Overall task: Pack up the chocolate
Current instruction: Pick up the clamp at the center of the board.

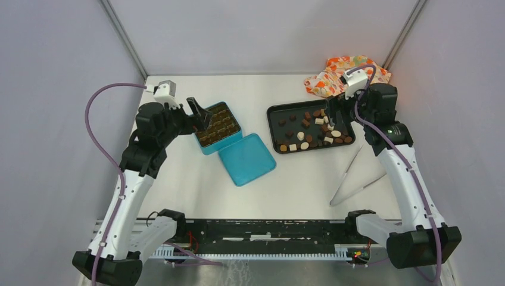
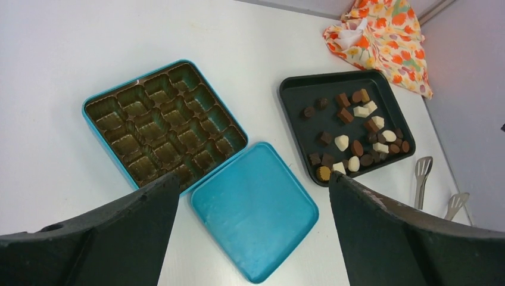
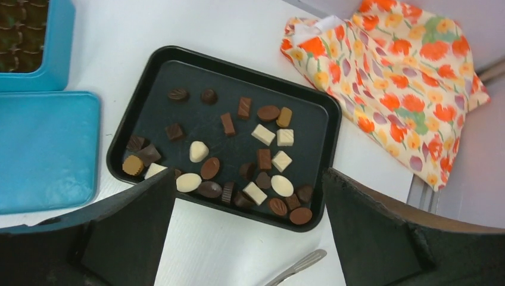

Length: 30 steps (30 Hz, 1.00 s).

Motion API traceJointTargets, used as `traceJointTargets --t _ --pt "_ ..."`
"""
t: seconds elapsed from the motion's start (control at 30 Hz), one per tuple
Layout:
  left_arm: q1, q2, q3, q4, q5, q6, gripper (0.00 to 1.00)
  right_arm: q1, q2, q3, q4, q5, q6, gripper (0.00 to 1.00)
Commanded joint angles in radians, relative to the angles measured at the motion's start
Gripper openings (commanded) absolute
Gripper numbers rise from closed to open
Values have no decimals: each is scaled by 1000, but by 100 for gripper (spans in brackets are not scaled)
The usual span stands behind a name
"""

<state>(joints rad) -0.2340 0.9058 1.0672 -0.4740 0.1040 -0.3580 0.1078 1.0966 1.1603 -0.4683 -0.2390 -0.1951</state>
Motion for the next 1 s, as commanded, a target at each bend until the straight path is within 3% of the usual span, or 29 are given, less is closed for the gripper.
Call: traceJointTargets --t 0.0,0.1,0.27,0.47,0.6,0.77,0.97 --pt "46 16 36 65 110 -99 100 -36 16 41 -1 44 49 98" --pt "-10 29 35 77 100 -106 100 -56 14 10 -8 -91 -49 98" --pt "-274 101 41 80 -67 -99 100 -100 21 -35 -63 -194 -82 98" --pt "-457 157 -143 399 -77 -276 99 -193 74 -105 -162 -262 -160 98" --pt "-510 245 -196 485 -72 -390 96 -246 83 -168 -165 -248 -172 98" --pt "-627 489 -61 441 -172 -385 89 -346 42 -309 -71 -283 -137 98" --pt "-779 870 316 223 -322 -342 73 -477 0 -409 5 -307 -110 95"
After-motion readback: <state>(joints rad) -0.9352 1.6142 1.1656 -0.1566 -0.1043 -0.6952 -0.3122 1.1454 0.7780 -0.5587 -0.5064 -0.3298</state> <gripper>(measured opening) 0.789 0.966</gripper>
